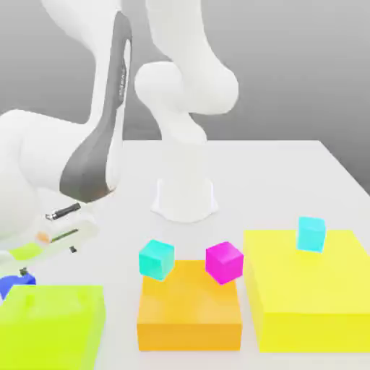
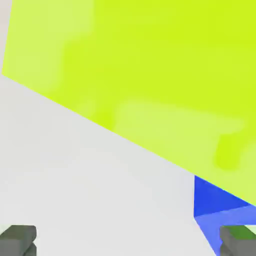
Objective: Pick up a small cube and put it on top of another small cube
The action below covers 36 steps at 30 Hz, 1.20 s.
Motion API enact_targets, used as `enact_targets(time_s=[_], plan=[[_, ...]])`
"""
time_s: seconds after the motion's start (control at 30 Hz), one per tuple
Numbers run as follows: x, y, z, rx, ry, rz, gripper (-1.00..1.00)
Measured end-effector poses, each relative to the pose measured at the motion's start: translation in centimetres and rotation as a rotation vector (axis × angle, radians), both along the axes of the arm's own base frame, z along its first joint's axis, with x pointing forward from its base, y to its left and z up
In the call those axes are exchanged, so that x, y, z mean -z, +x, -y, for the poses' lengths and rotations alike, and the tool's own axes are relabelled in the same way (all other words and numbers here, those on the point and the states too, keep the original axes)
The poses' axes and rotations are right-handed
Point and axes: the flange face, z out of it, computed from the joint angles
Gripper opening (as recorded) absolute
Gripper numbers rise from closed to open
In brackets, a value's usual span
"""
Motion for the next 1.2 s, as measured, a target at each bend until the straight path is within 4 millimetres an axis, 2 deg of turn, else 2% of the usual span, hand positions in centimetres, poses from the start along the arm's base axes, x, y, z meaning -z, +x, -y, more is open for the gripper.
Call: enact_targets(time_s=[0.17, 0.23, 0.47, 0.67, 0.73, 0.8, 0.83, 1.0, 1.03, 1.1, 1.2], plan=[[-0.5, -1.6, 3.0, -0.009, 0.100, 0.072, 0.00], [0.2, -2.5, 3.8, -0.052, 0.128, 0.113, 0.00], [2.2, -5.4, 5.3, -0.254, 0.172, 0.310, 0.00], [1.5, -7.3, 6.8, -0.406, 0.110, 0.513, 0.00], [2.7, -7.6, 7.2, -0.419, 0.083, 0.538, 0.00], [5.4, -7.7, 7.3, -0.422, 0.076, 0.544, 0.00], [6.7, -7.8, 7.3, -0.424, 0.075, 0.545, -1.00], [6.7, -7.8, 7.2, -0.423, 0.077, 0.543, -1.00], [7.3, -7.8, 7.2, -0.424, 0.076, 0.543, -1.00], [5.8, -7.8, 7.3, -0.423, 0.075, 0.545, -1.00], [2.0, -7.7, 7.3, -0.417, 0.084, 0.540, -1.00]])
